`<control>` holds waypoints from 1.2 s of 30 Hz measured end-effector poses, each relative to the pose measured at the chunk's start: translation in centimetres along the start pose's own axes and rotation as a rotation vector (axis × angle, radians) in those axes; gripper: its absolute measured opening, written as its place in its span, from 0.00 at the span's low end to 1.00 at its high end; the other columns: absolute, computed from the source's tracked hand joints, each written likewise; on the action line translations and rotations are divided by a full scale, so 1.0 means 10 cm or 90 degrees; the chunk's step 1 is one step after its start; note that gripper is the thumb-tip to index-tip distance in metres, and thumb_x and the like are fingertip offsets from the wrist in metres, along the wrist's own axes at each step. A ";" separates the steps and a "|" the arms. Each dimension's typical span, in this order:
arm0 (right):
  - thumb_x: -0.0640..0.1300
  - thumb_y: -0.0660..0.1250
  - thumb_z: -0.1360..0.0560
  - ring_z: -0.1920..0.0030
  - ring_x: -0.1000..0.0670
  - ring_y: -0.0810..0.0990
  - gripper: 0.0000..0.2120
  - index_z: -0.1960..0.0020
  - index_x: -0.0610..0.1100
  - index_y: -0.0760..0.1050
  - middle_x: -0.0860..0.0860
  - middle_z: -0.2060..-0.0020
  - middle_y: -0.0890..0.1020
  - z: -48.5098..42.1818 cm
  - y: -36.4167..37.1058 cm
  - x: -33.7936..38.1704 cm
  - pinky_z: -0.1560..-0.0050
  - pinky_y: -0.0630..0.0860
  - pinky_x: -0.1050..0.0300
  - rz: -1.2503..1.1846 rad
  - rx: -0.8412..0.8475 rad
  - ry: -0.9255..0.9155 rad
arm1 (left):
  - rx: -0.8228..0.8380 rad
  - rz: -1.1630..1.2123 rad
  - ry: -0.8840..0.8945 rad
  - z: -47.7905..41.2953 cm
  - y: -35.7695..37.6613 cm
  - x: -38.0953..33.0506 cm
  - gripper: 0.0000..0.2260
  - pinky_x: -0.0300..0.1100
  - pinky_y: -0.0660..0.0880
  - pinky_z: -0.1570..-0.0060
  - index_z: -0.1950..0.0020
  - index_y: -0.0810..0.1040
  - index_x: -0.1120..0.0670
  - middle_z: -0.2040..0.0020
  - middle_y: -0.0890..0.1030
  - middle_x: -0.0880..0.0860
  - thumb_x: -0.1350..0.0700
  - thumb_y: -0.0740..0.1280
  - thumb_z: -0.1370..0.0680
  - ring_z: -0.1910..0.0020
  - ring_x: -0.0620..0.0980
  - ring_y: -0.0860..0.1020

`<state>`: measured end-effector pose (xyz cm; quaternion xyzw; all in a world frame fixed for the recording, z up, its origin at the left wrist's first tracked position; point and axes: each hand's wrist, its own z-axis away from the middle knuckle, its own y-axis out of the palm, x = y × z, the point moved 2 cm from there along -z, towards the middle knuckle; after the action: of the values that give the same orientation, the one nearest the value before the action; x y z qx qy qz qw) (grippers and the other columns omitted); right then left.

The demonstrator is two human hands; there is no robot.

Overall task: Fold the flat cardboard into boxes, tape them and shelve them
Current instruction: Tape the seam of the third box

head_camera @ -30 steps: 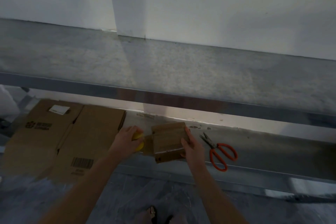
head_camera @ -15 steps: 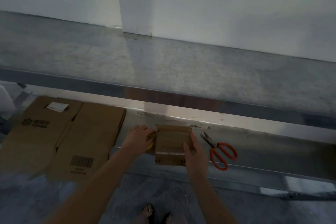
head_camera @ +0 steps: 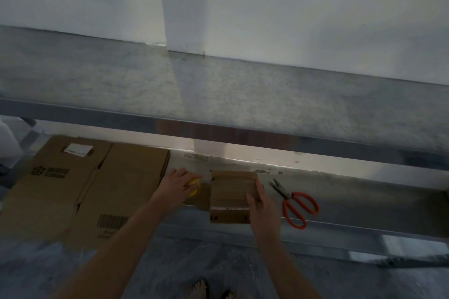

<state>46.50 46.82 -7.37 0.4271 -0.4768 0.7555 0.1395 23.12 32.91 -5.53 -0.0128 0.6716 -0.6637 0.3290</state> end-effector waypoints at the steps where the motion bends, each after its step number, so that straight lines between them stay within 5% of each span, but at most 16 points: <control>1: 0.56 0.58 0.19 0.43 0.54 0.73 0.26 0.23 0.59 0.55 0.51 0.36 0.74 0.00 0.00 0.01 0.43 0.74 0.56 0.001 0.000 0.001 | -0.006 0.011 -0.015 0.00 0.01 -0.04 0.16 0.44 0.63 0.39 0.33 0.73 0.43 0.39 0.74 0.46 0.48 0.63 0.20 0.40 0.50 0.69; 10: 0.58 0.57 0.19 0.33 0.49 0.71 0.27 0.22 0.59 0.54 0.50 0.30 0.69 0.02 -0.06 0.04 0.34 0.72 0.48 -0.001 0.038 -0.020 | -0.005 0.114 -0.128 0.08 0.06 -0.13 0.15 0.48 0.63 0.37 0.36 0.72 0.41 0.36 0.76 0.45 0.49 0.68 0.23 0.37 0.52 0.70; 15: 0.64 0.48 0.21 0.26 0.48 0.62 0.29 0.22 0.56 0.54 0.51 0.25 0.64 0.02 -0.28 -0.11 0.27 0.64 0.46 0.162 0.023 -0.106 | 0.008 0.086 -0.112 -0.02 0.03 -0.20 0.13 0.47 0.66 0.43 0.39 0.72 0.43 0.42 0.78 0.49 0.51 0.67 0.23 0.42 0.52 0.71; 18: 0.57 0.54 0.18 0.23 0.45 0.57 0.27 0.21 0.51 0.57 0.49 0.23 0.62 -0.03 -0.50 -0.38 0.24 0.57 0.46 0.346 -0.047 -0.131 | 0.012 0.064 -0.109 -0.05 0.05 -0.21 0.13 0.46 0.65 0.44 0.39 0.72 0.43 0.43 0.78 0.49 0.51 0.67 0.23 0.43 0.51 0.71; 22: 0.50 0.62 0.20 0.26 0.41 0.65 0.24 0.26 0.44 0.67 0.44 0.28 0.71 -0.14 -0.75 -0.76 0.26 0.60 0.42 0.414 -0.092 -0.094 | 0.025 0.064 -0.105 -0.08 0.04 -0.19 0.14 0.47 0.65 0.43 0.37 0.72 0.45 0.40 0.78 0.50 0.51 0.67 0.22 0.41 0.53 0.71; 27: 0.51 0.61 0.20 0.30 0.44 0.67 0.24 0.25 0.48 0.64 0.46 0.29 0.69 -0.27 -0.94 -1.12 0.32 0.67 0.45 0.404 -0.028 -0.019 | 0.025 0.045 -0.102 -0.05 0.02 -0.24 0.16 0.46 0.66 0.39 0.34 0.73 0.48 0.37 0.77 0.50 0.51 0.66 0.21 0.38 0.52 0.71; 33: 0.50 0.62 0.20 0.46 0.44 0.78 0.15 0.38 0.43 0.71 0.46 0.44 0.79 -0.41 -0.90 -0.95 0.45 0.71 0.50 0.585 -0.026 -0.030 | 0.028 0.043 -0.107 -0.02 -0.02 -0.29 0.15 0.47 0.68 0.41 0.36 0.73 0.47 0.39 0.78 0.49 0.53 0.67 0.22 0.41 0.51 0.73; 36: 0.48 0.57 0.18 0.45 0.46 0.79 0.13 0.36 0.44 0.68 0.47 0.43 0.79 -0.41 -0.85 -0.84 0.44 0.70 0.51 0.658 -0.010 0.021 | 0.027 0.052 -0.112 -0.01 -0.04 -0.29 0.14 0.46 0.69 0.43 0.38 0.73 0.47 0.41 0.78 0.50 0.52 0.68 0.23 0.42 0.52 0.72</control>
<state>54.66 56.26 -9.59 0.1232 -0.6288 0.7289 -0.2412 25.25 34.25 -3.95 -0.0360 0.6258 -0.6602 0.4137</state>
